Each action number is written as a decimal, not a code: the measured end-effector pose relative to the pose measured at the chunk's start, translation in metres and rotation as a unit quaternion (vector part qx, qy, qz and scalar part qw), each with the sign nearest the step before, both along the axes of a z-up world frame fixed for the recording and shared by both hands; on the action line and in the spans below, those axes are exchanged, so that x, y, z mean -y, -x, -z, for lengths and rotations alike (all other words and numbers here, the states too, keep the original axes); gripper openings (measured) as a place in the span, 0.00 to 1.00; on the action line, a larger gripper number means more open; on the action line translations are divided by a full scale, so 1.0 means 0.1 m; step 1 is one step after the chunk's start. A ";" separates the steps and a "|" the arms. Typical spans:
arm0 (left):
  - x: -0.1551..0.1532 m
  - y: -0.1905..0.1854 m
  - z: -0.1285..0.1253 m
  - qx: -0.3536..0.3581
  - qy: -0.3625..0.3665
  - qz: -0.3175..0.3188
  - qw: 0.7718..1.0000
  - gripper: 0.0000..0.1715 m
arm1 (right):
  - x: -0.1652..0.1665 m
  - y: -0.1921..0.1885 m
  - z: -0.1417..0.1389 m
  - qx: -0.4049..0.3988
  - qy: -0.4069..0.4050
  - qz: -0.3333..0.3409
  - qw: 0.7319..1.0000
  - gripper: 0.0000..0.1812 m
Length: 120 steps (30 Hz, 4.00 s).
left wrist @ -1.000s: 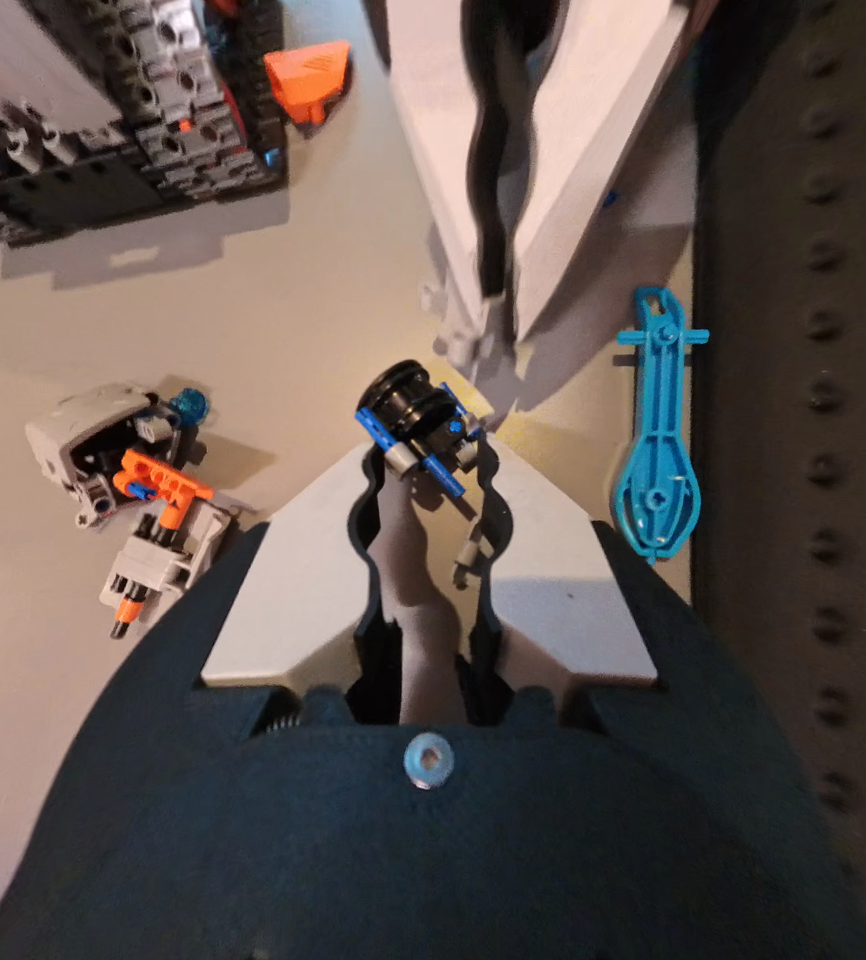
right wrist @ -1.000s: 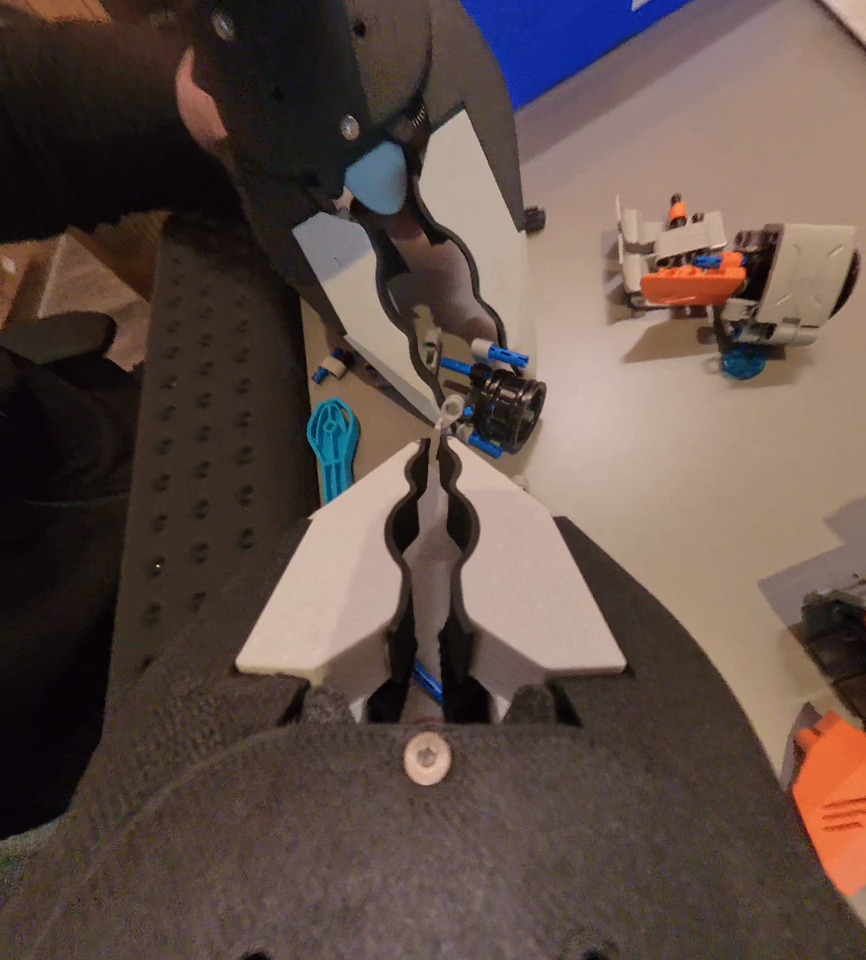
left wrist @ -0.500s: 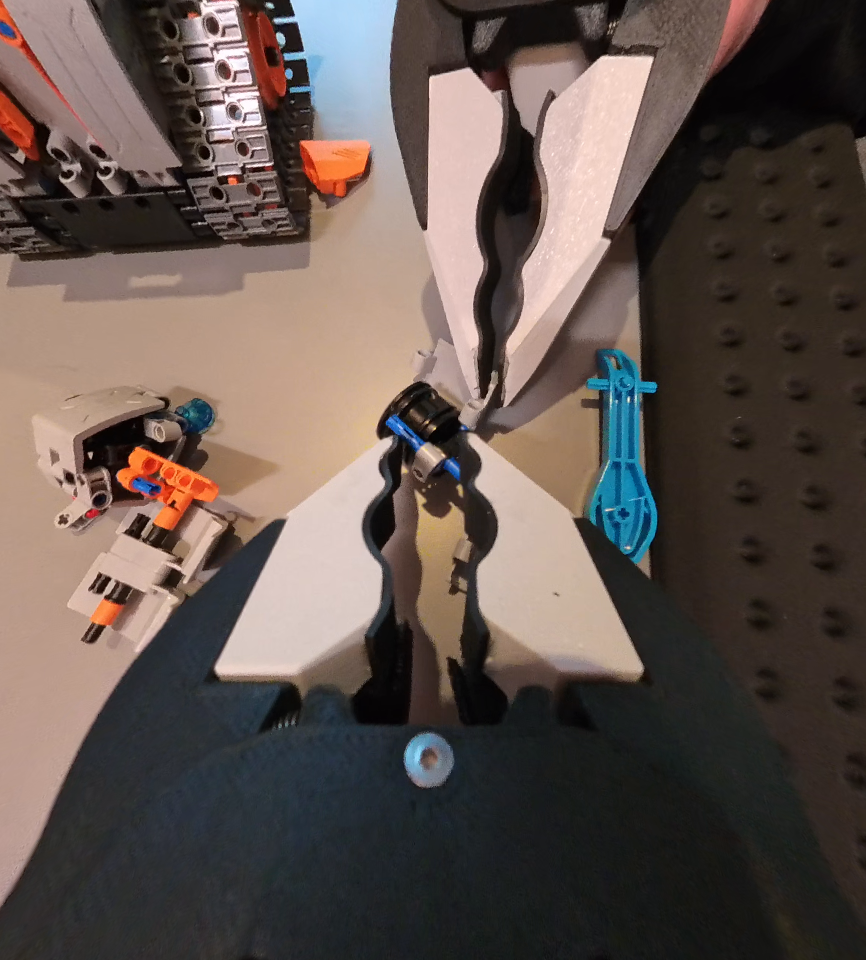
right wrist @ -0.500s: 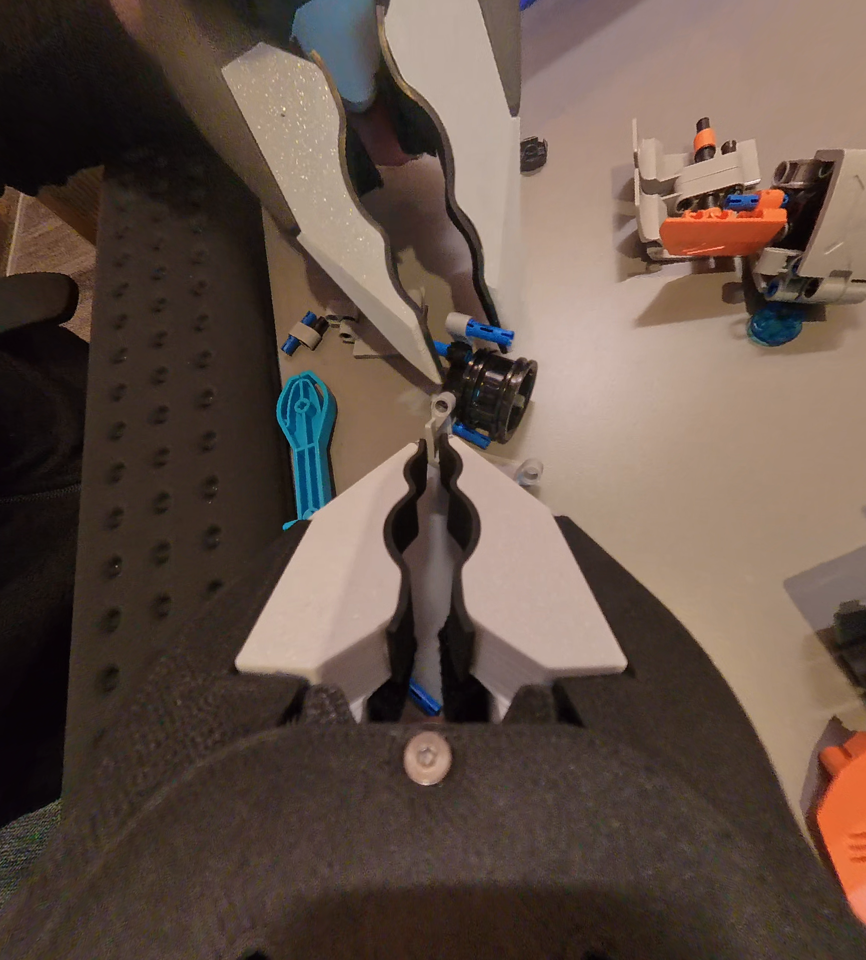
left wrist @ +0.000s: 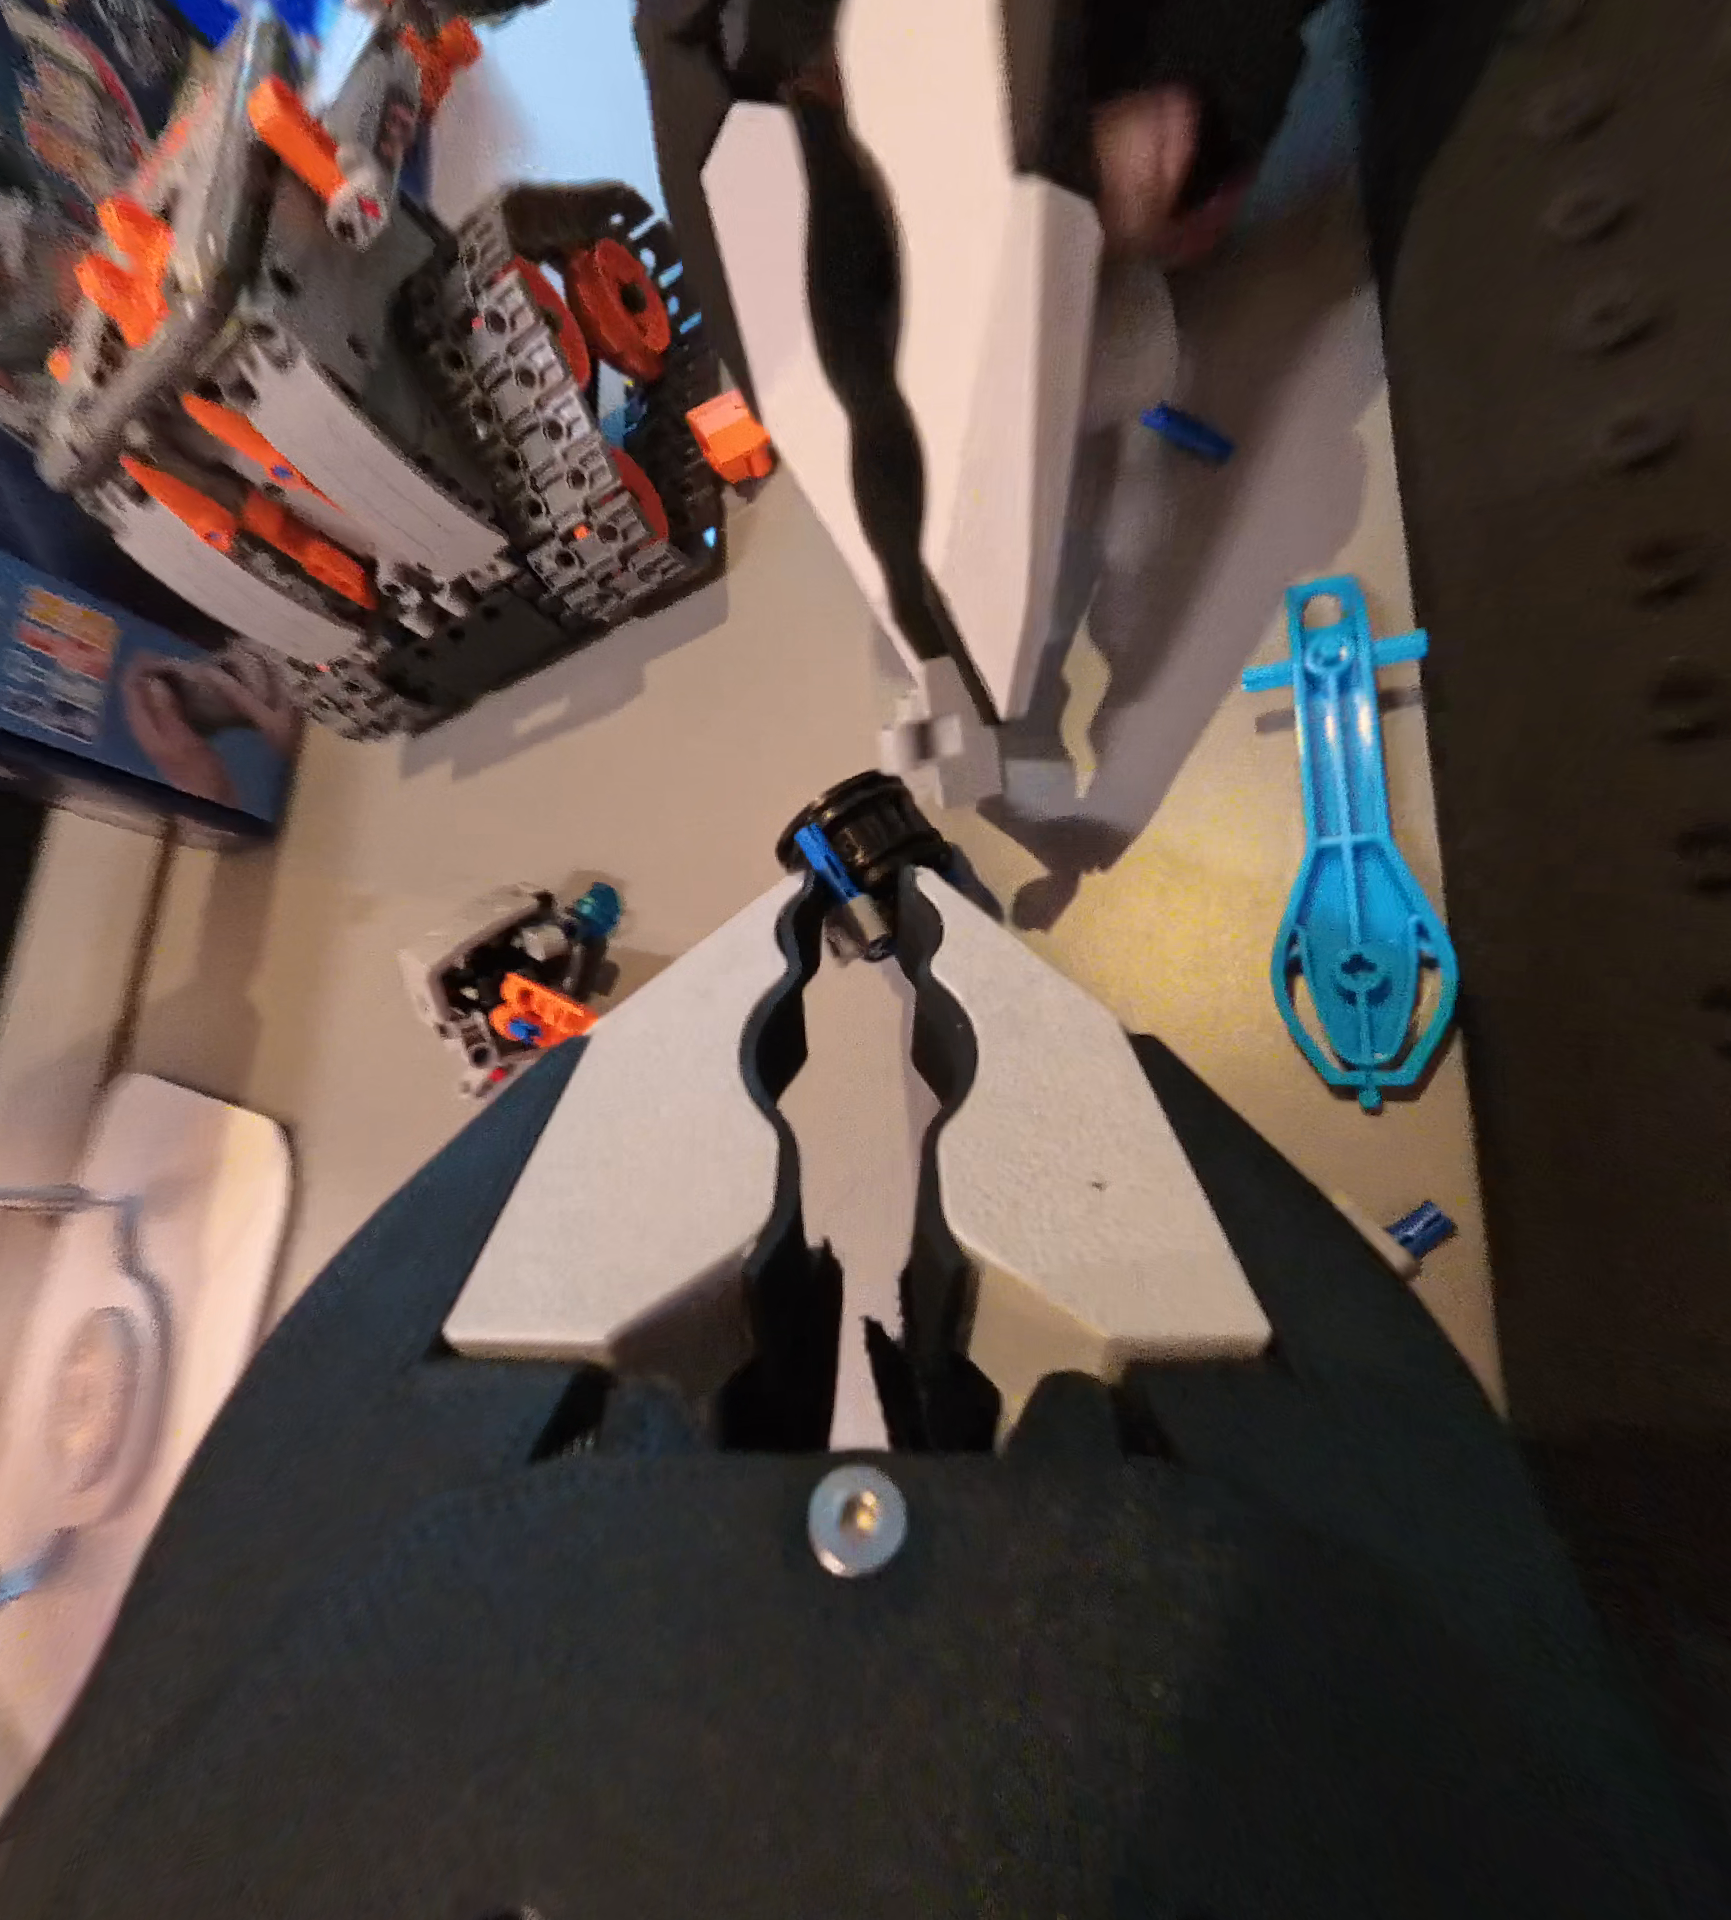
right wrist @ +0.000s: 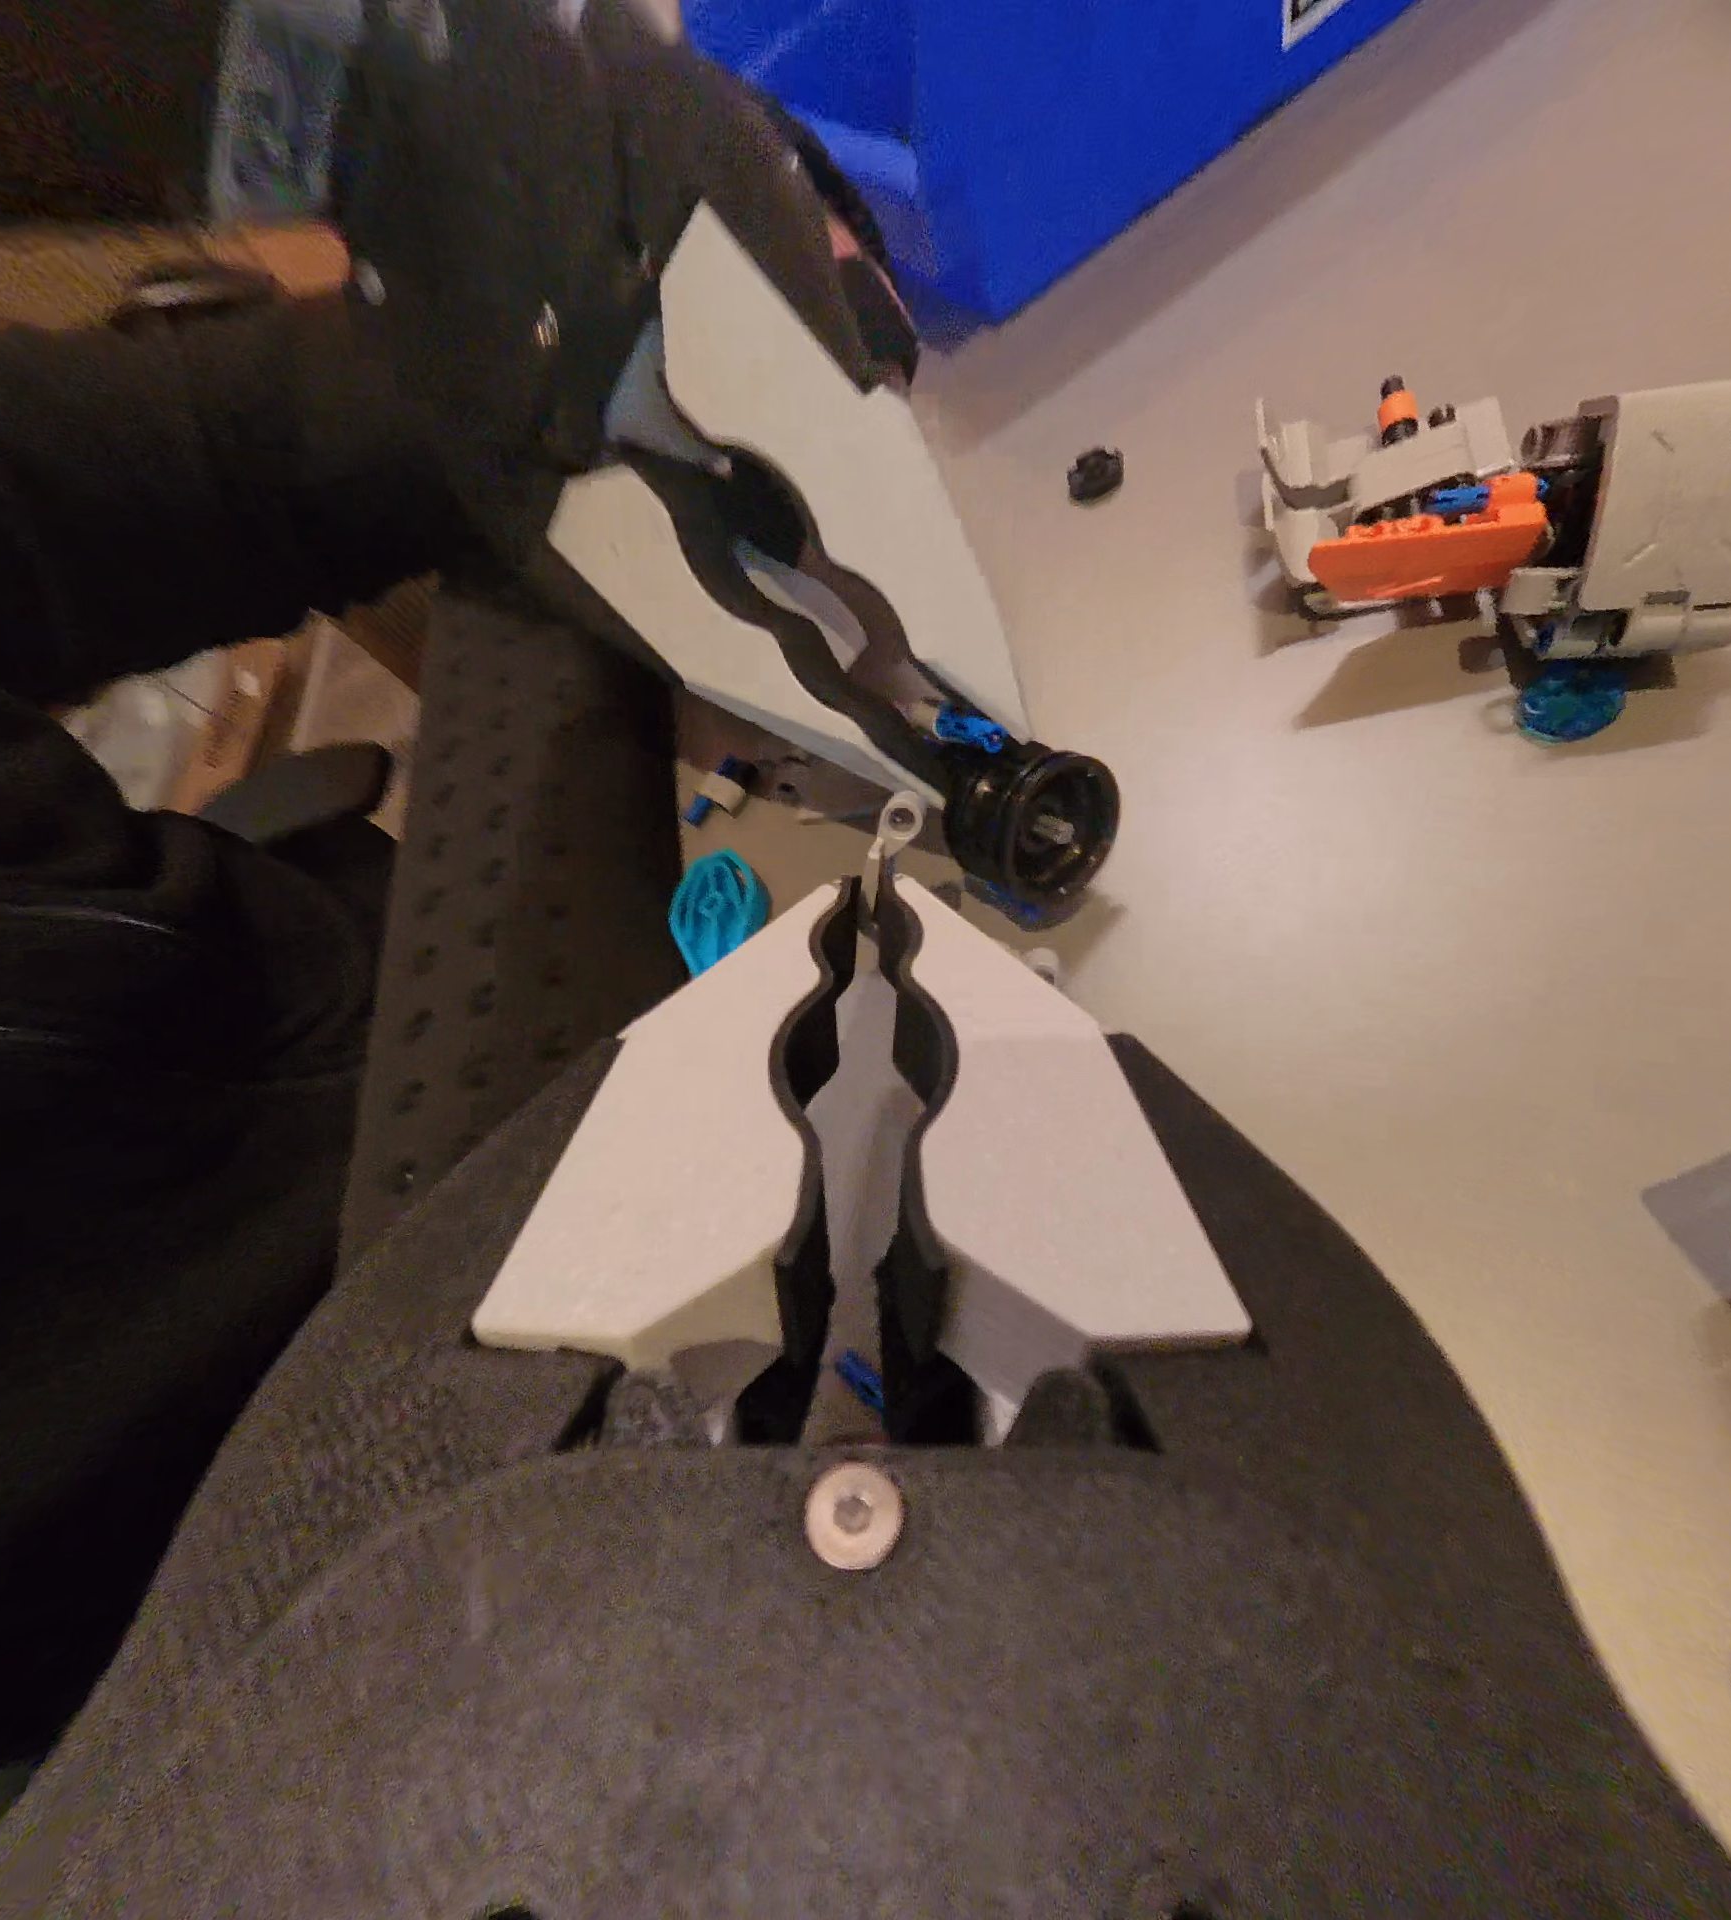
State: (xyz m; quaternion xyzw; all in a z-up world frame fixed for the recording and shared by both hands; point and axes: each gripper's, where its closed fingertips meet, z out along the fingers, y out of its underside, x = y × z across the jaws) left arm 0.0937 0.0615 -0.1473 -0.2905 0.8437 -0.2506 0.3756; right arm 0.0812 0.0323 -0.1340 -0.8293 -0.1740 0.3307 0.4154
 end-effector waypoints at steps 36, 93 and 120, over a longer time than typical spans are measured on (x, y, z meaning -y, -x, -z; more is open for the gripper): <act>0.22 0.12 -0.01 0.155 -0.291 0.072 0.941 0.06 | 0.10 0.14 0.11 -0.030 0.062 -0.069 0.995 0.00; 0.21 0.10 -0.01 0.146 -0.359 0.047 0.920 0.03 | 0.11 0.07 0.09 0.083 0.037 -0.073 0.993 0.00; -0.04 -0.08 -0.39 0.108 -0.015 -0.042 0.993 0.02 | -0.19 -0.26 -0.36 0.226 -0.173 0.061 0.957 0.30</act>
